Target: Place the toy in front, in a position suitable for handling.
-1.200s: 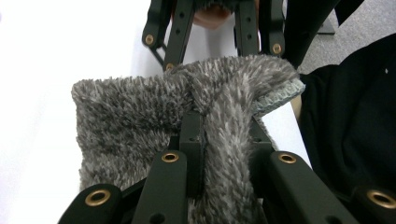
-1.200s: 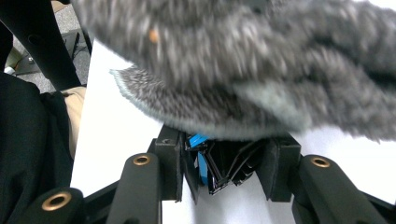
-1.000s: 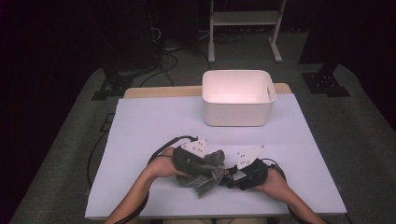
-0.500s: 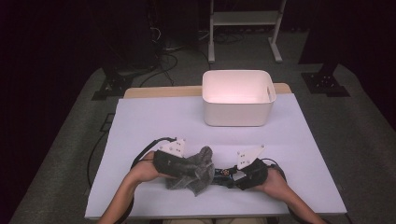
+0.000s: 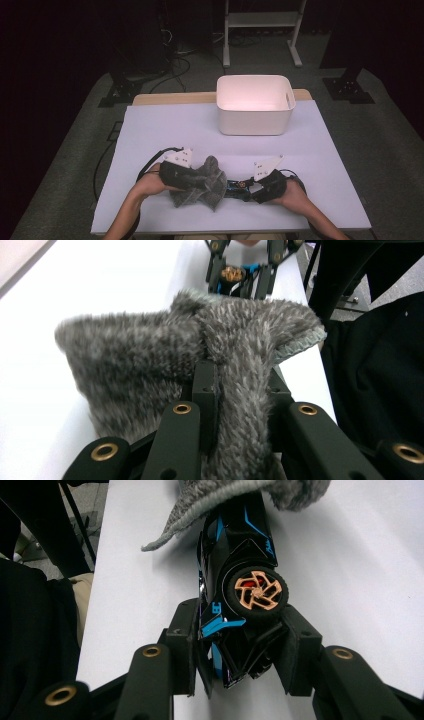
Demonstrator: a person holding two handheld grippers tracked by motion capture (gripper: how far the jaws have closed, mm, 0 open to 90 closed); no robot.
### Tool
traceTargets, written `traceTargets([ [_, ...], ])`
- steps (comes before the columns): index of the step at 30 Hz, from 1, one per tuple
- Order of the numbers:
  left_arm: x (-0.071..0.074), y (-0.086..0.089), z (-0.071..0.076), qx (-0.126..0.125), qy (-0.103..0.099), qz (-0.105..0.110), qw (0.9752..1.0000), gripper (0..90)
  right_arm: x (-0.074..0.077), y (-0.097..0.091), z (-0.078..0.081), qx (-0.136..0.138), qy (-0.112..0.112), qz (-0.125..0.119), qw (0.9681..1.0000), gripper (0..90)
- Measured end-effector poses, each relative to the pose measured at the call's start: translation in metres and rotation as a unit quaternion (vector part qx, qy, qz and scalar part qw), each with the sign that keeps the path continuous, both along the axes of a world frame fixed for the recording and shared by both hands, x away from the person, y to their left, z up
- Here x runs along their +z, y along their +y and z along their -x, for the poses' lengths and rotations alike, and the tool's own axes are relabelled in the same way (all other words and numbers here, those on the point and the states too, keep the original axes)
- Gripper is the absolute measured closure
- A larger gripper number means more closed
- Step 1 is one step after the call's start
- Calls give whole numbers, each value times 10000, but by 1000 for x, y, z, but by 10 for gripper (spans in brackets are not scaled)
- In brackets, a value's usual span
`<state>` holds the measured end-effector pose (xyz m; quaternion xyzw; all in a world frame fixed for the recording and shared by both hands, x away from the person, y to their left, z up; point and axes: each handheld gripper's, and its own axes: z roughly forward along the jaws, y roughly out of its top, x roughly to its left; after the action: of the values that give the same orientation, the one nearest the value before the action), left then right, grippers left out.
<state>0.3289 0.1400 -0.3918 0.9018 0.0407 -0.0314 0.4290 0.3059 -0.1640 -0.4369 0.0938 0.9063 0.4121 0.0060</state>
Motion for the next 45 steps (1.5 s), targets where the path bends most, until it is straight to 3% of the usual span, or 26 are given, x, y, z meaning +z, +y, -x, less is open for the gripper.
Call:
traceTargets([
  [5,7,-26,-1,-283,-91,-72,9995,754,0,0,0,15,-16,-3,10000,570],
  [11,7,-68,-3,-701,-158,-236,9971,754,0,0,0,26,-54,7,10000,571],
  [14,5,-75,-4,-739,-121,-281,9968,754,0,1,1,26,-49,27,10000,570],
  [19,4,-63,-4,-627,-127,-243,9977,754,0,1,0,54,-81,29,9999,571],
  [30,1,-12,2,-186,-126,-90,9997,754,0,1,0,39,-57,30,10000,571],
  [33,-1,0,4,-50,-47,11,10000,754,0,1,1,48,-75,51,9999,571],
  [38,-5,16,5,117,-43,-46,9999,754,0,1,0,56,-77,61,9999,571],
  [45,-17,32,8,257,111,-39,9996,754,0,1,0,56,-63,76,9999,571],
])
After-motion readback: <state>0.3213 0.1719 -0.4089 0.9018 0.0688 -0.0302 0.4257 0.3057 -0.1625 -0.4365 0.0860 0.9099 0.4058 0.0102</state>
